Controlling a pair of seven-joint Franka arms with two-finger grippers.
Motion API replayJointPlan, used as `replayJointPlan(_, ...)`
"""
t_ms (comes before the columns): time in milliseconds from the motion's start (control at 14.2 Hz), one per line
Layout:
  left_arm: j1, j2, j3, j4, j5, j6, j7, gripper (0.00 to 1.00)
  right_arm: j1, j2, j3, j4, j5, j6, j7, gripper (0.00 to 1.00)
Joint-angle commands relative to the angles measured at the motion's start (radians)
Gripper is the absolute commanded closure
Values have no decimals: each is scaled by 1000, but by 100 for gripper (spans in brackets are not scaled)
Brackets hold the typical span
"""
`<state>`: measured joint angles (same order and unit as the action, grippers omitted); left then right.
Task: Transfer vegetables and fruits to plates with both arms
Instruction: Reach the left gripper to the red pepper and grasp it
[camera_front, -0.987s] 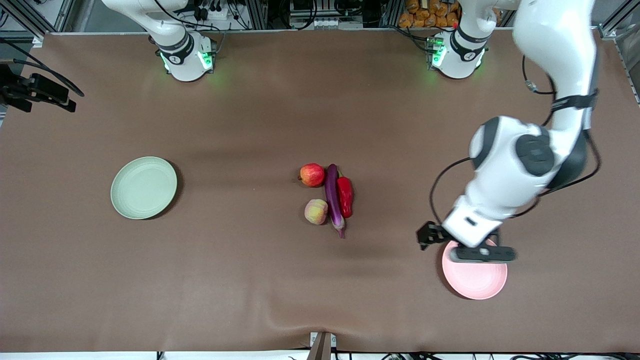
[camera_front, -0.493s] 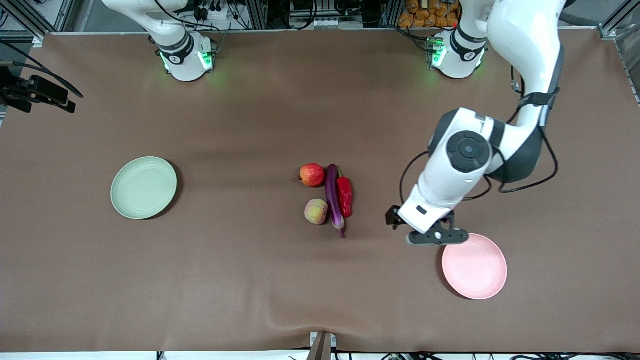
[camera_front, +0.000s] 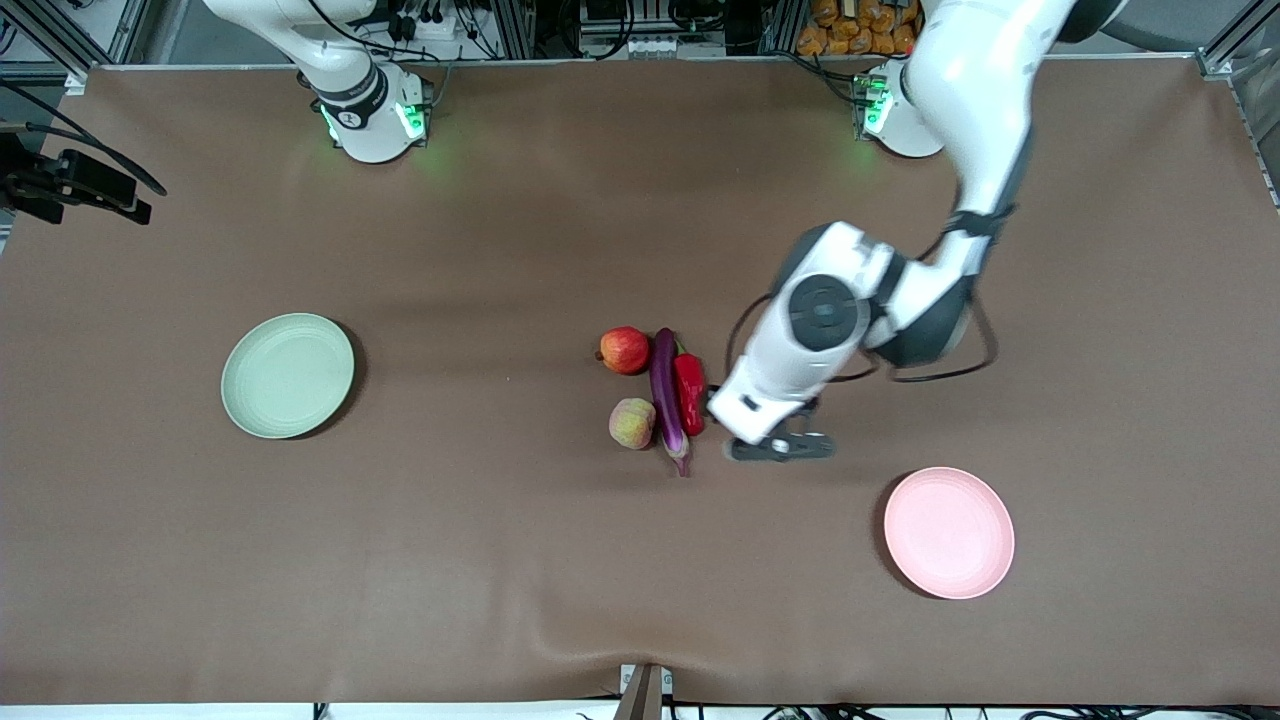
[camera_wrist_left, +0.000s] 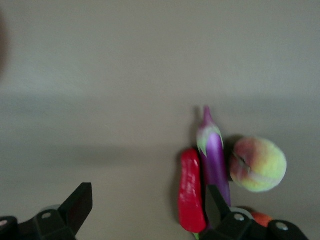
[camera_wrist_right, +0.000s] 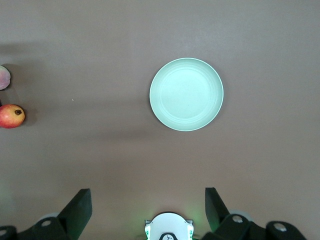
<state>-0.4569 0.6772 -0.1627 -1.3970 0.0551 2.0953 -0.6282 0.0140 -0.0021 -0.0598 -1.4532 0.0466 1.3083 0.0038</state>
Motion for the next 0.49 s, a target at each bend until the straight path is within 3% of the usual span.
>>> replayJointPlan(0, -32, 50, 25, 16, -6, 20, -80, 0, -9, -1, 5, 5, 7, -3, -4, 0)
replayJointPlan(211, -28, 96, 26, 10, -9, 23, -197, 0, -6, 1, 6, 7, 10, 6, -4, 0)
replayJointPlan(423, -12, 150, 28, 12, -17, 127, -311, 0, 1, 1, 8, 10, 9, 12, -4, 0)
